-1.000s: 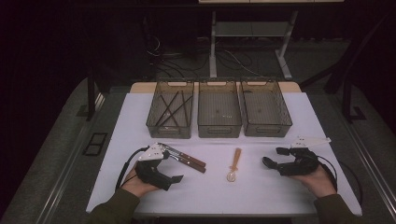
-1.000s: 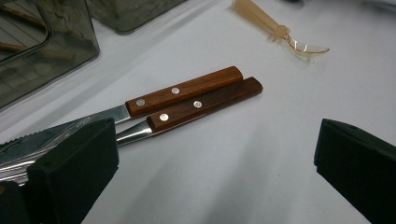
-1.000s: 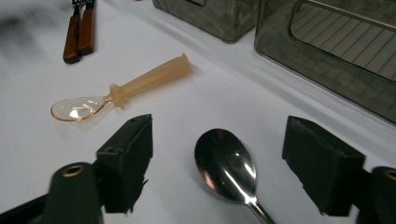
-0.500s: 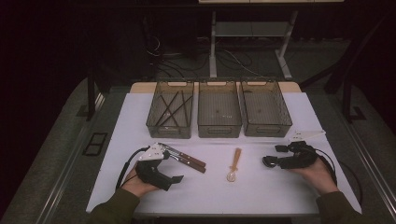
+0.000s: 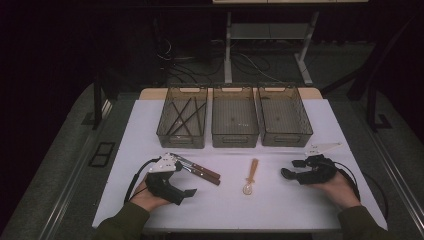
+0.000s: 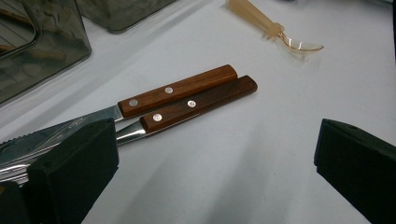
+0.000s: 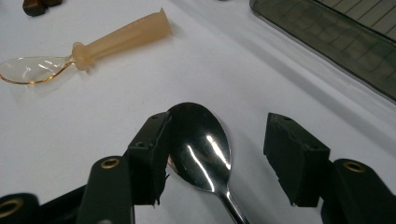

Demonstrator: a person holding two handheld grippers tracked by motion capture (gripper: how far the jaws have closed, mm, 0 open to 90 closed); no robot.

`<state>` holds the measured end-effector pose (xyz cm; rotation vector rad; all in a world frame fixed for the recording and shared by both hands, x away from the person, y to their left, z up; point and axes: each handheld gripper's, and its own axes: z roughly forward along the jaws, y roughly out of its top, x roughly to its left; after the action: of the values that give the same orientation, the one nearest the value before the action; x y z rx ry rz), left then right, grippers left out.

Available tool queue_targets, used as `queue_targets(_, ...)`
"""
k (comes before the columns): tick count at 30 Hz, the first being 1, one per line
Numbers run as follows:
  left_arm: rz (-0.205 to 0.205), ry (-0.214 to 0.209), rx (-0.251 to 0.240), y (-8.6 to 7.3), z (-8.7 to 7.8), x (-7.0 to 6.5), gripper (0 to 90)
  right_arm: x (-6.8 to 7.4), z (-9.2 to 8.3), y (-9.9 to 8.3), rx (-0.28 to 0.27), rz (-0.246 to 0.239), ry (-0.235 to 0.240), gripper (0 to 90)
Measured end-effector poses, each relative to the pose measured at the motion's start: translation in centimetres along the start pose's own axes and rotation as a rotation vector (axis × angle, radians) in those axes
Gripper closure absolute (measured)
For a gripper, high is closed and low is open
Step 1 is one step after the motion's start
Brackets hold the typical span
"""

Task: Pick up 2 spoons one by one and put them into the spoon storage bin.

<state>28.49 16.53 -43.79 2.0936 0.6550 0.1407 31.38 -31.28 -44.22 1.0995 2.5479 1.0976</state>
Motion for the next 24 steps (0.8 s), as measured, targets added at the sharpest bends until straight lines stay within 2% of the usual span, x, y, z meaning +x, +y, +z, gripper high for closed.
queue_targets(15, -0.001, -0.004, 0.006, -0.01, 0.07, -0.03, 0.0, 0.48, 0.49, -0.12, 0.043, -0.044, 0.01, 46.6)
queue_targets(24, 0.001, -0.007, 0.01, -0.02, 0.11, -0.06, 0.0, 0.93, 0.52, -0.2, 0.067, -0.117, 0.011, 53.5)
